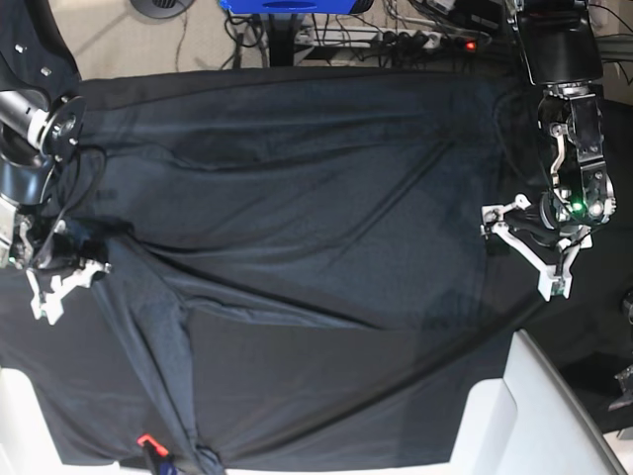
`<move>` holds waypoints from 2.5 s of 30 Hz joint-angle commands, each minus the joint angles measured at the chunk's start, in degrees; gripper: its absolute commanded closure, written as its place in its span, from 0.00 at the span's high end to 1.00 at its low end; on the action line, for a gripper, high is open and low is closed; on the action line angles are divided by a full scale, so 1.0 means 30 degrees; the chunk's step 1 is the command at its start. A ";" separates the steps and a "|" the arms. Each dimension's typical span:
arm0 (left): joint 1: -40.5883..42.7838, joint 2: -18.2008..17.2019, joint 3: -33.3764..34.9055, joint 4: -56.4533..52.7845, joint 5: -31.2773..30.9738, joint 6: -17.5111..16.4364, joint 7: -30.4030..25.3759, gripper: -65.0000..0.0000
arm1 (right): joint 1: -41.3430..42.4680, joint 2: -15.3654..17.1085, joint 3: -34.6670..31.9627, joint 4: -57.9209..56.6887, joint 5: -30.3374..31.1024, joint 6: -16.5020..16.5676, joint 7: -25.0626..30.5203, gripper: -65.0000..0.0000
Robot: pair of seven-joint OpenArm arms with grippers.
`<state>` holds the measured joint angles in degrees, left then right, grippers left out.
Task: Fold the T-shirt properly
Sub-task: 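Lift the side edges with both grippers and draw them toward the hem, then lay the lifted fabric over the shirt body with both grippers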
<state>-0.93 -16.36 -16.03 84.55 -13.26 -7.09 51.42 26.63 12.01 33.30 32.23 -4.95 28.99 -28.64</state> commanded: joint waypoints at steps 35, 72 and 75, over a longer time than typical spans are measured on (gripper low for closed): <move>-0.7236 0.0369 0.2985 -1.2287 -0.0079 0.0005 -0.1975 0.79 | 0.0251 -0.0003 -0.0037 0.2869 -0.0005 0.0284 -0.0313 0.01; -0.1346 0.0369 -0.0385 -0.0419 0.0067 0.0122 0.2655 0.59 | 0.0251 -0.0297 -0.0067 0.2869 -0.0005 0.0284 -0.0313 0.01; -0.2284 0.0398 -0.1674 -0.0946 0.0067 0.0122 0.2655 0.59 | 0.0251 -0.0297 -0.0067 0.2869 -0.0005 0.0284 -0.0313 0.01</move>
<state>-6.68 -14.39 -20.95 80.95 -12.86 -6.87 60.16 25.69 10.24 33.17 39.86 -5.65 29.56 -30.65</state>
